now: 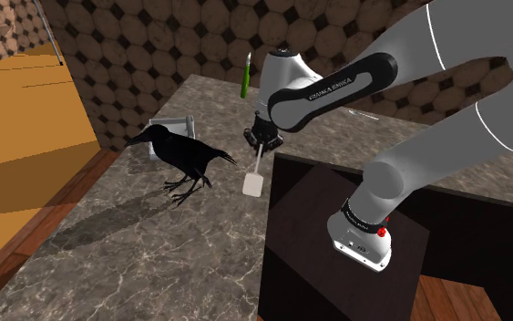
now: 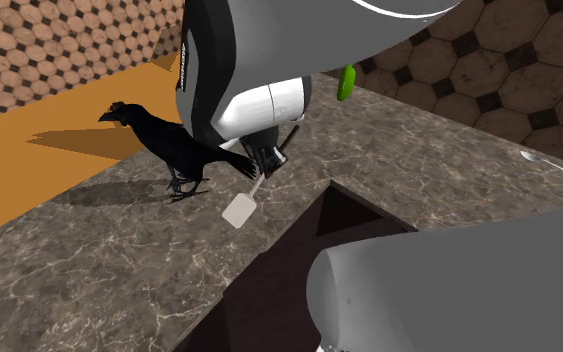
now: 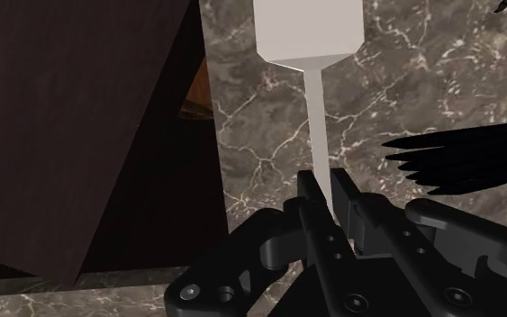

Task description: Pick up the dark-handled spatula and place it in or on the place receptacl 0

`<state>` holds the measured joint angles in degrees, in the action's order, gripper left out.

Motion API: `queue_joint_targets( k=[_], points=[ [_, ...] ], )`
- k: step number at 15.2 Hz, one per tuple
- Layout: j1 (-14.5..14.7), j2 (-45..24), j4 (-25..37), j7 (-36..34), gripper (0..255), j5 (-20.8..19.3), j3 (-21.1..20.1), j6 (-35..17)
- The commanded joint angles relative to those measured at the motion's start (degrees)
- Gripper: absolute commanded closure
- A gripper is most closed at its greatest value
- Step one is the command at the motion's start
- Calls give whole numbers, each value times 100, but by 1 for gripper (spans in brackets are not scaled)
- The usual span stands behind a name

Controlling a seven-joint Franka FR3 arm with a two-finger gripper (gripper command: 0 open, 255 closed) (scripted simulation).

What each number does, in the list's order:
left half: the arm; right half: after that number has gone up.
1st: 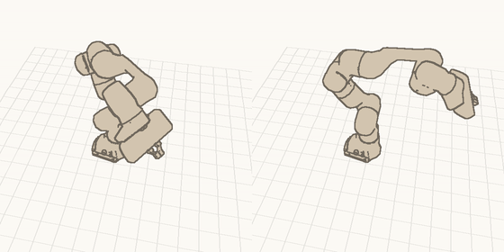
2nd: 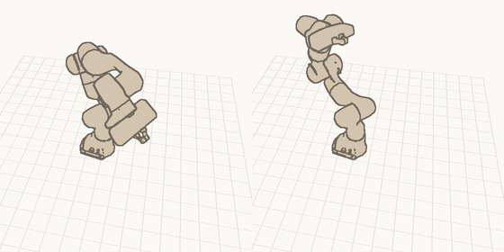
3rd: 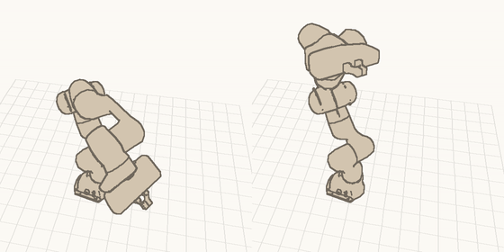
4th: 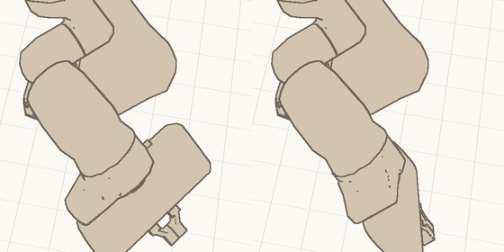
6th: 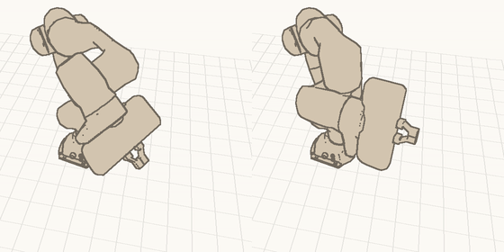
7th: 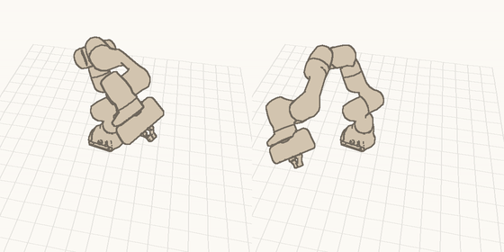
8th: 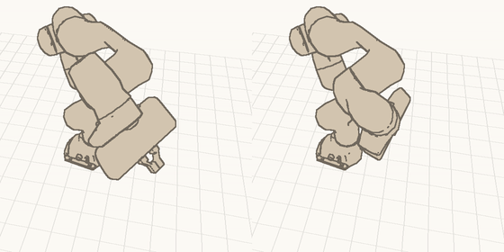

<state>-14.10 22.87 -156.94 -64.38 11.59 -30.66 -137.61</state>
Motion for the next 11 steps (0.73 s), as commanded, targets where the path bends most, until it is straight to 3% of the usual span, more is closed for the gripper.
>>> queue_joint_targets(
  k=[1,4,11],
  points=[
    [30,147,64,46,255,28,61,211],
    [61,312,153,86,255,50,128,462],
    [-586,-1443,1772,-694,255,-1003,-368,421]
  ],
)
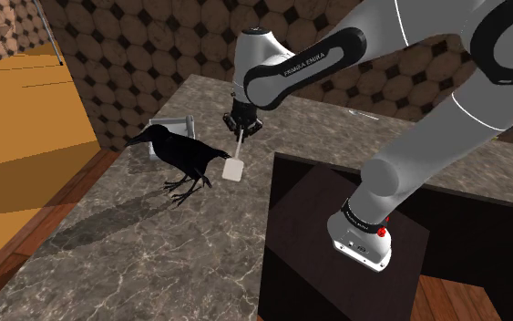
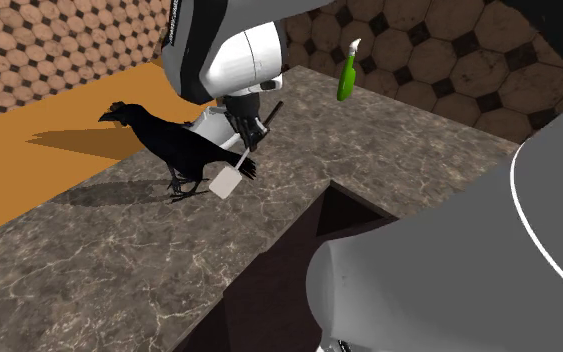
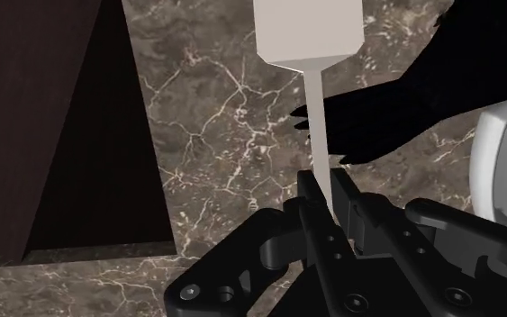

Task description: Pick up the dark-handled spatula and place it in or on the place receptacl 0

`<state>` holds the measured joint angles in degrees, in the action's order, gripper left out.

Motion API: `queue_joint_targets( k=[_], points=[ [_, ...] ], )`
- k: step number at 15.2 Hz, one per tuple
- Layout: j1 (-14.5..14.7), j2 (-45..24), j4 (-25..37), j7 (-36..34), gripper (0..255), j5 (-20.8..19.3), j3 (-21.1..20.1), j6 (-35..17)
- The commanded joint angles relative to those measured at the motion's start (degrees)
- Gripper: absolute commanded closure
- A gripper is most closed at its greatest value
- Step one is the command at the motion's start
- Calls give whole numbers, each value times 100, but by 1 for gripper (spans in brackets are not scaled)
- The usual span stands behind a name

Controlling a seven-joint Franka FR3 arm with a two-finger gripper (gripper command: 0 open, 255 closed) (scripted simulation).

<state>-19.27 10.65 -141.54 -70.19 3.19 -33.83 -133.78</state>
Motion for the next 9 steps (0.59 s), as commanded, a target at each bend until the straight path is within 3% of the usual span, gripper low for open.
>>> queue_joint_targets(
  k=[1,5,9],
  points=[
    [-121,-473,481,-251,255,-353,-99,74],
    [-160,-1484,1534,-791,255,-1119,-184,331],
    [72,-2467,2693,-1194,255,-1764,-90,734]
  ],
)
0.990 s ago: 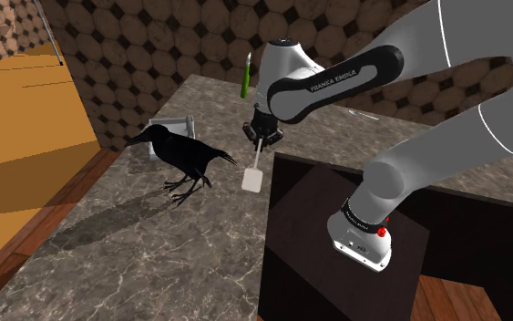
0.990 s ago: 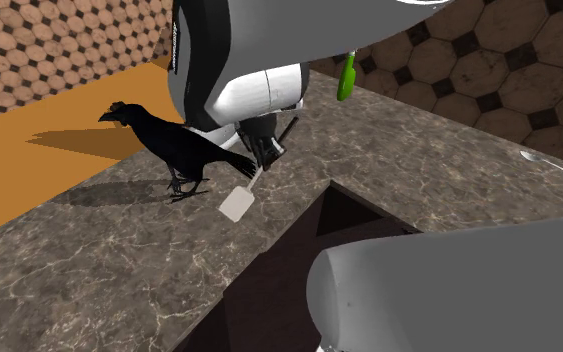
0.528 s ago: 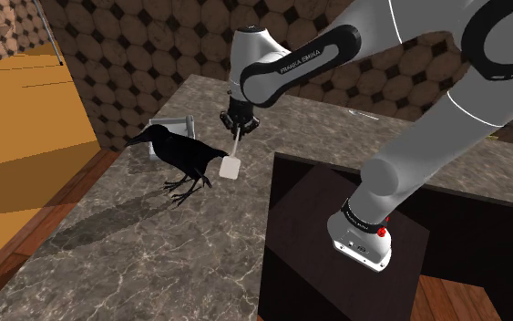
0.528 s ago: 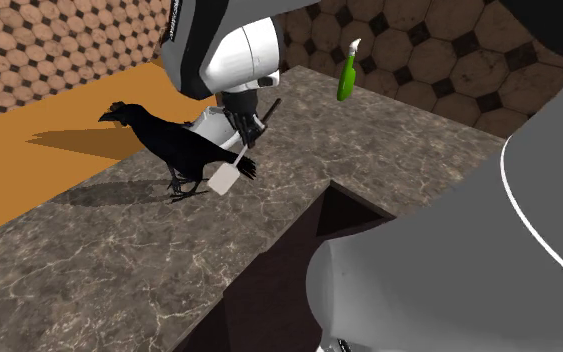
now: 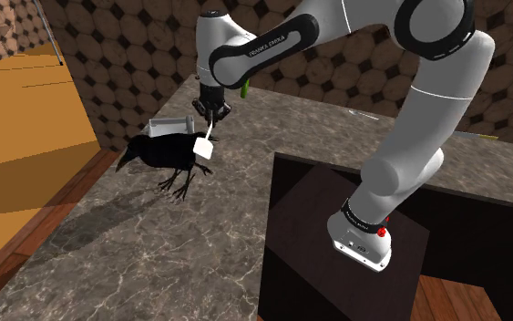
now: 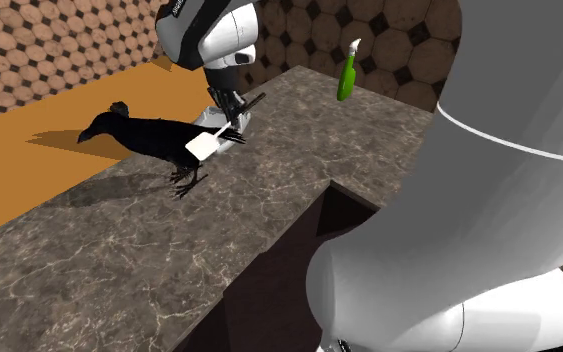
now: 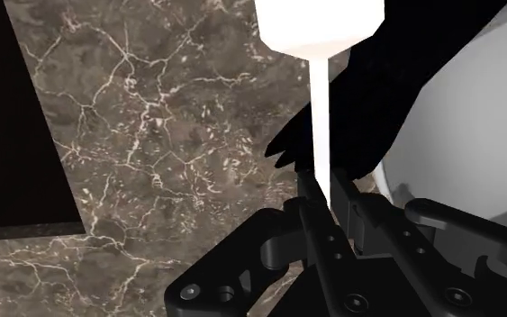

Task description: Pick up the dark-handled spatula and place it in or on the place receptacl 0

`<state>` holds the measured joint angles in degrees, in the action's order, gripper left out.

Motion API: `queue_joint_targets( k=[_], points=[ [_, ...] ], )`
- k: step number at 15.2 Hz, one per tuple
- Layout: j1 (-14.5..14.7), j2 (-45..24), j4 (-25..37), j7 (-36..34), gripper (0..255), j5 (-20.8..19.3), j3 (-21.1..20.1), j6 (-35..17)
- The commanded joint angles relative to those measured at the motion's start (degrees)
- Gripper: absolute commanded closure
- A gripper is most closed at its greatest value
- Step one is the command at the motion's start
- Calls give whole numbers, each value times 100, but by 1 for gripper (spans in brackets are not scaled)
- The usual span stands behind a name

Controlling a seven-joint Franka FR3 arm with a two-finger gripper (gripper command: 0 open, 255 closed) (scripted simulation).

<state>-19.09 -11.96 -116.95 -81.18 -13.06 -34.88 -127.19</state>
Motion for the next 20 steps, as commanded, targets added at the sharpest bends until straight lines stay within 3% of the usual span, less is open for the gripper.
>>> queue_joint_targets(
  k=[1,8,14,20],
  points=[
    [144,-444,543,-163,255,-269,58,193],
    [914,-2133,3039,-341,255,-928,383,1195],
    [1857,-3876,6118,-54,255,-1242,714,2445],
    [1803,-3965,5797,-131,255,-1290,750,2058]
  ],
)
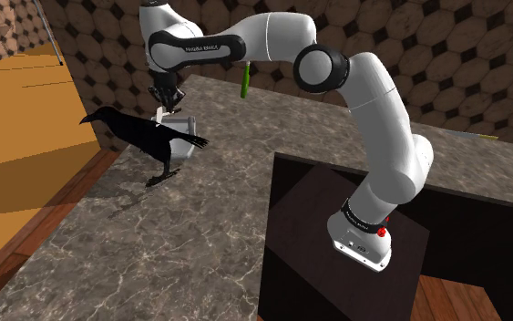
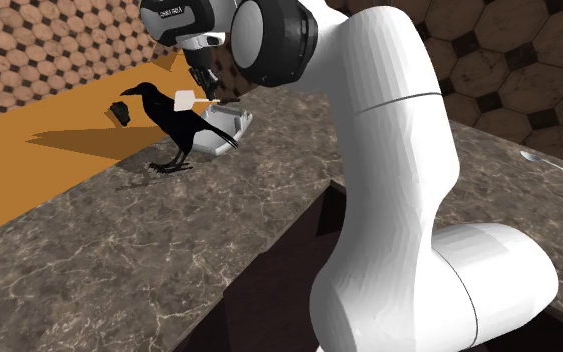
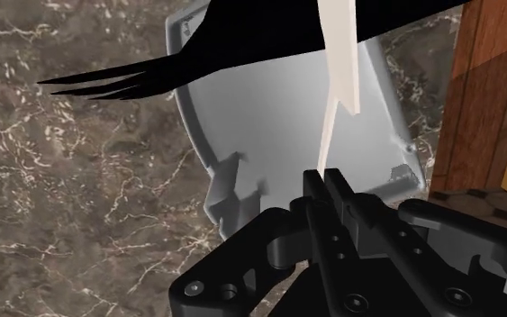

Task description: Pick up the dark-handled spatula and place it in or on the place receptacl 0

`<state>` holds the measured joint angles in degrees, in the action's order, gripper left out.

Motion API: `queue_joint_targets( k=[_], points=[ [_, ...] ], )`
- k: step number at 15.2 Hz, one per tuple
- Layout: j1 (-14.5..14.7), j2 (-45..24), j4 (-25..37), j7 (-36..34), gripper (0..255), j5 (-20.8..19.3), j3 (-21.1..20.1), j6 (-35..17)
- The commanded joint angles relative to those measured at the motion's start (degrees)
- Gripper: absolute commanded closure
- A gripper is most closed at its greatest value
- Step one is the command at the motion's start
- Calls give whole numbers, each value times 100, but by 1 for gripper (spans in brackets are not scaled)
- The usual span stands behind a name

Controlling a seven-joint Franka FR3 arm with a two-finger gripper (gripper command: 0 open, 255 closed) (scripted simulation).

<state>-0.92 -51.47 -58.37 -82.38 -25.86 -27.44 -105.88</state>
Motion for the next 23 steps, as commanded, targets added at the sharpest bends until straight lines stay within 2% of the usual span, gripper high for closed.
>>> queue_joint_targets(
  k=[1,9,17,18,23],
  points=[
    [-20,-34,-104,-24,255,-20,12,-133],
    [-45,-275,-377,-122,255,-122,82,-622],
    [-48,-276,-377,-124,255,-126,77,-621],
    [-62,-247,-418,-126,0,-124,72,-631],
    [-48,-276,-377,-124,0,-126,77,-621]
  ],
)
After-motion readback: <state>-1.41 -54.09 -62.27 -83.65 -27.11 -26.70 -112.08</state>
